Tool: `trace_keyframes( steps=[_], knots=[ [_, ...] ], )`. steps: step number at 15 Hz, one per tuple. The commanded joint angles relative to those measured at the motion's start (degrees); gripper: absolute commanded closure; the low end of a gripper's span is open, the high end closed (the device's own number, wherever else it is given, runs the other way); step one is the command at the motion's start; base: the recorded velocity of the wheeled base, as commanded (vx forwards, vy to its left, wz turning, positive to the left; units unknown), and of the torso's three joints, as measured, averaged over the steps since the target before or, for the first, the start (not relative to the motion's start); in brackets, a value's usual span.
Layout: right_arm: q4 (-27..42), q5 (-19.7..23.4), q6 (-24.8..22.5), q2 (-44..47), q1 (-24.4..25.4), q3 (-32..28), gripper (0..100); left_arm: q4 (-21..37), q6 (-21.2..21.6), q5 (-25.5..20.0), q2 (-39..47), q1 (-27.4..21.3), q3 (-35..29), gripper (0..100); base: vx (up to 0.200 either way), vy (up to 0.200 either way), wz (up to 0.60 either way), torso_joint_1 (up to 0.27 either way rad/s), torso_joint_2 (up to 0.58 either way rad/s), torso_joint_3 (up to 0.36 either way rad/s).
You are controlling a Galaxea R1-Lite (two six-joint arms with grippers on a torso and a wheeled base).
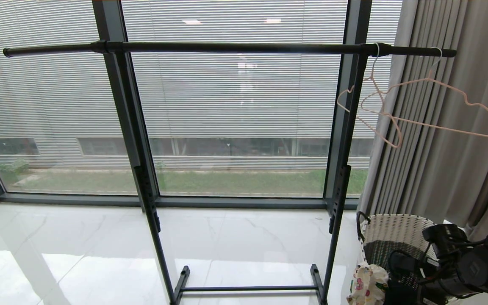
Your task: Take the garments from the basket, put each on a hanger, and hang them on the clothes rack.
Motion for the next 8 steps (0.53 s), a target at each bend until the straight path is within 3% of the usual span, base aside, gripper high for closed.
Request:
trace_keyframes(
  steps=[1,5,8],
  knots=[
    [-0.03,-0.08,-0.02,0.31,-0.11,0.05,100,-0.01,-0.03,-0.01,0.00,-0.05,0.00,0,0.000,0.000,0.00,0.000,0.00,0.000],
    [-0.91,-0.26,0.07,0.05,-0.02,0.58,100,-0.01,1.20,-0.10,0.00,0.04,0.00,0,0.000,0.000,0.00,0.000,0.00,0.000],
    [0.06,-0.35,0.42,-10.32,0.24,3.92,100,-0.01,2.52,-2.74,0.00,-0.05,0.00,0,0.000,0.000,0.00,0.000,0.00,0.000]
  ],
)
